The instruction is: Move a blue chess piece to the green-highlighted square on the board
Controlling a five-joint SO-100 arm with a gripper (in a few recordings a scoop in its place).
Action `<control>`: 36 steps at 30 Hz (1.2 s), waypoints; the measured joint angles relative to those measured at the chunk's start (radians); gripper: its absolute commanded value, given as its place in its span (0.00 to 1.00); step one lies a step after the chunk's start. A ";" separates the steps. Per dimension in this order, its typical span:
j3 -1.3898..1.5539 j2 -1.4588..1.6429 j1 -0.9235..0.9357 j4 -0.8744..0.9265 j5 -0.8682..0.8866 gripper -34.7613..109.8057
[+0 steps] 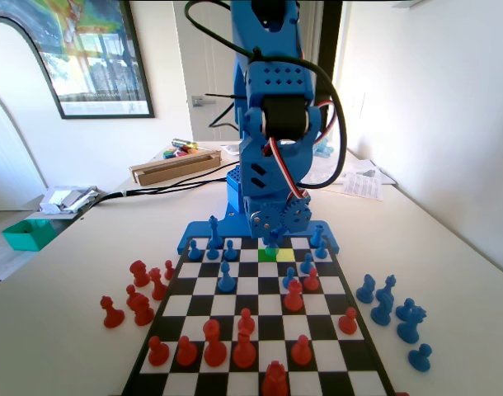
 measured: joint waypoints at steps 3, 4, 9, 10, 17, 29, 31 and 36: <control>0.018 0.000 0.000 -0.017 0.000 0.25; 0.021 0.000 0.002 -0.021 0.000 0.25; 0.037 0.002 0.002 -0.037 0.000 0.25; 0.037 0.002 0.003 -0.037 0.000 0.25; 0.037 0.002 0.049 -0.054 -0.018 0.25; 0.037 0.002 0.058 -0.069 -0.025 0.29; 0.037 0.002 0.057 -0.071 -0.012 0.30; 0.037 0.003 0.057 -0.100 0.005 0.34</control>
